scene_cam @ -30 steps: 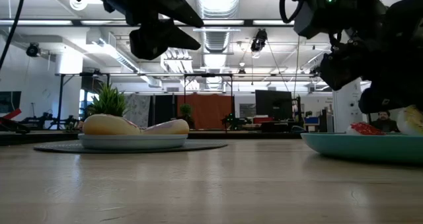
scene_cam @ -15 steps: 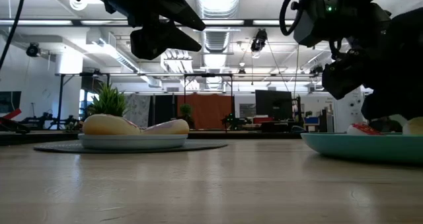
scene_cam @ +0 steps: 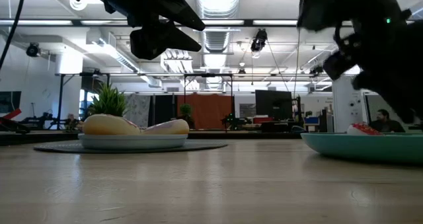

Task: Pick & Place donuts
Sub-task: Adjust the small red donut on the green plate

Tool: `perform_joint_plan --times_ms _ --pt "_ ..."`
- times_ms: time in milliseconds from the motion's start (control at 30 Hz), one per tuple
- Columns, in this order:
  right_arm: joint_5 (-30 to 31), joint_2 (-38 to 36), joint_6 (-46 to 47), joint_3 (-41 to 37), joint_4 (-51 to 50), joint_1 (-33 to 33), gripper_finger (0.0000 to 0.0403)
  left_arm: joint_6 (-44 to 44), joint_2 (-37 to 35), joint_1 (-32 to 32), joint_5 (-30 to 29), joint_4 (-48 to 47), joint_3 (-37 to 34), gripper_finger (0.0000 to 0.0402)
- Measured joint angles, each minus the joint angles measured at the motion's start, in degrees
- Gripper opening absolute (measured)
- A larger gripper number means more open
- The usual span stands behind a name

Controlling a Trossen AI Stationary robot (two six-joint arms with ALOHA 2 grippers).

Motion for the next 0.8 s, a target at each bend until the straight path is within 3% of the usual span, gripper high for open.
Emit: perform_joint_plan --times_ms 133,300,500,633,800 --pt "7.3 -2.7 -3.6 3.0 3.6 2.3 0.0182 0.0 0.0 -0.4 0.0 -0.1 0.0 0.0146" --pt "8.5 -1.6 -2.9 2.7 15.2 2.6 0.0176 -0.1 0.0 -0.5 0.0 -0.2 0.0 0.0146" --pt "14.5 1.2 -0.4 2.1 17.9 2.6 0.0154 -0.5 0.0 -0.8 0.0 -0.2 0.0 0.0146" --pt "11.7 1.3 -1.5 1.3 19.0 2.7 0.0133 -0.6 0.0 -1.0 0.0 -0.5 0.0 0.0146" --pt "1.6 2.0 -4.1 0.4 20.0 2.7 0.0117 -0.6 0.0 -0.9 0.0 -0.8 0.0 0.0146"
